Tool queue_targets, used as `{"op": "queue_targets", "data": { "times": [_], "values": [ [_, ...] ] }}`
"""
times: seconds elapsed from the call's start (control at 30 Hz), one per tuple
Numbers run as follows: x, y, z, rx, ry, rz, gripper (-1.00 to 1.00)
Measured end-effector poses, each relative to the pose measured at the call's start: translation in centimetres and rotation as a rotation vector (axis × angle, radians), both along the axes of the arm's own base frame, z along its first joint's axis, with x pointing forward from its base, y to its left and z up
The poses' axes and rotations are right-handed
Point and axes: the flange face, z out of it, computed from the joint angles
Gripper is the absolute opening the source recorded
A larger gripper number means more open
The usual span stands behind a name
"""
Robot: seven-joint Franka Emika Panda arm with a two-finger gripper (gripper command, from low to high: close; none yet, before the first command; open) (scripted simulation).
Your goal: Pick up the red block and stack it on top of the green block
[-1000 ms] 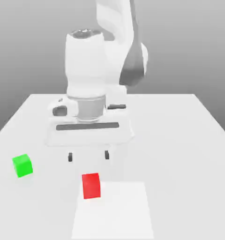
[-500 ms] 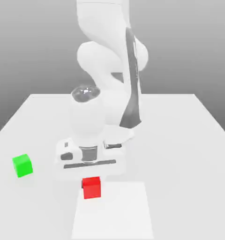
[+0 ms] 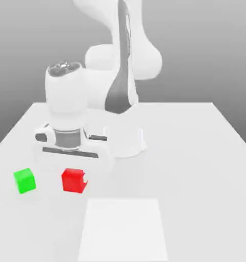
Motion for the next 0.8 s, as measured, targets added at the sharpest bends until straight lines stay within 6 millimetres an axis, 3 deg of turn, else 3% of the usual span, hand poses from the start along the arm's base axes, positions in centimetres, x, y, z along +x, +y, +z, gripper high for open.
{"op": "queue_targets", "data": {
  "times": [0.2, 0.43, 0.5, 0.67, 0.7, 0.8],
  "values": [
    [-3.0, -6.6, 1.0, 0.0, -0.001, -0.452, -1.0],
    [-8.4, -13.6, 2.3, 0.0, -0.001, -0.985, -1.0],
    [-9.2, -14.6, 1.4, 0.002, -0.001, -1.058, -1.0],
    [-9.4, -14.8, -3.3, 0.002, -0.002, -1.08, -1.0],
    [-9.5, -14.8, -3.9, 0.001, -0.001, -1.082, 1.0],
    [-9.5, -14.8, -3.9, 0.001, -0.001, -1.082, 1.0]
  ]
}}
